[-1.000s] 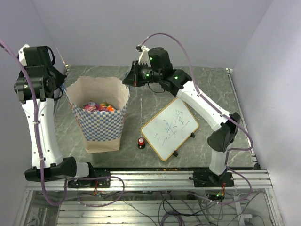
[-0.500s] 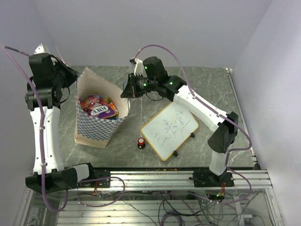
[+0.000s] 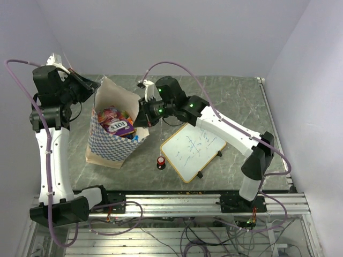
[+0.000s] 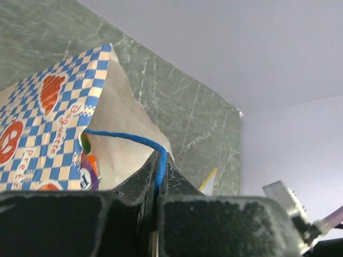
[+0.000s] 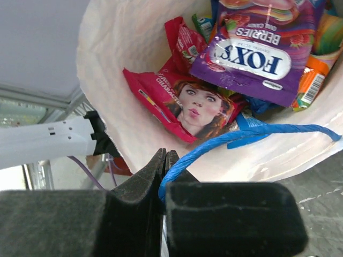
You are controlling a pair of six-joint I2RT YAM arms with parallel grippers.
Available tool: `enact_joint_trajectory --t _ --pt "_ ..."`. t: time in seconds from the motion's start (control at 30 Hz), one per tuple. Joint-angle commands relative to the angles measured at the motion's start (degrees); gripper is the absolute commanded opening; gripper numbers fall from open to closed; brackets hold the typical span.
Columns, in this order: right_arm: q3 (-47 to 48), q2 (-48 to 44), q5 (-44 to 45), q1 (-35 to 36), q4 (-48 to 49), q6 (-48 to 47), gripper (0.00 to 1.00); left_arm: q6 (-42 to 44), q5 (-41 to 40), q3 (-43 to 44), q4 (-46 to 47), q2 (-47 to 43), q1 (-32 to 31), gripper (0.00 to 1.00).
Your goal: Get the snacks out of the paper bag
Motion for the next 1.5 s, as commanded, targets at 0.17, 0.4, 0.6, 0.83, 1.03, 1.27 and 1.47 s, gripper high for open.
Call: enact_joint_trajectory --t 0.17,0.4,0.6,0.83,1.03,1.27,1.47 --pt "13.7 7.6 3.0 1.1 -2.7 -2.2 0.00 -0.1 6.0 10.5 15.5 10.1 0.3 0.07" --pt "17.6 9.9 7.4 1.1 -2.7 -1.1 0.00 -3.1 13.3 20.4 22.8 19.6 0.5 0.07" --pt "11.7 6.5 10.2 0.9 -1.6 0.5 0.00 -7.6 16.7 15.1 27.3 16.8 0.2 0.07" --pt "0.3 1.8 8.3 1.8 3.0 7.8 0.00 -4.9 15.8 -0.1 13.4 6.4 -0.2 0.07" --pt "-5.3 -0.3 8.2 2.9 2.5 8.6 0.00 -3.8 17.7 -2.2 6.3 2.6 -0.2 0.07" --pt "-6.2 -3.2 12.6 2.4 -3.7 0.8 0.05 -4.2 19.6 -1.5 4.7 2.3 -0.2 0.07" --pt "-4.0 -3.9 23.2 0.4 -11.3 -7.4 0.33 0.1 17.2 0.5 -1.9 2.9 -0.2 0.07"
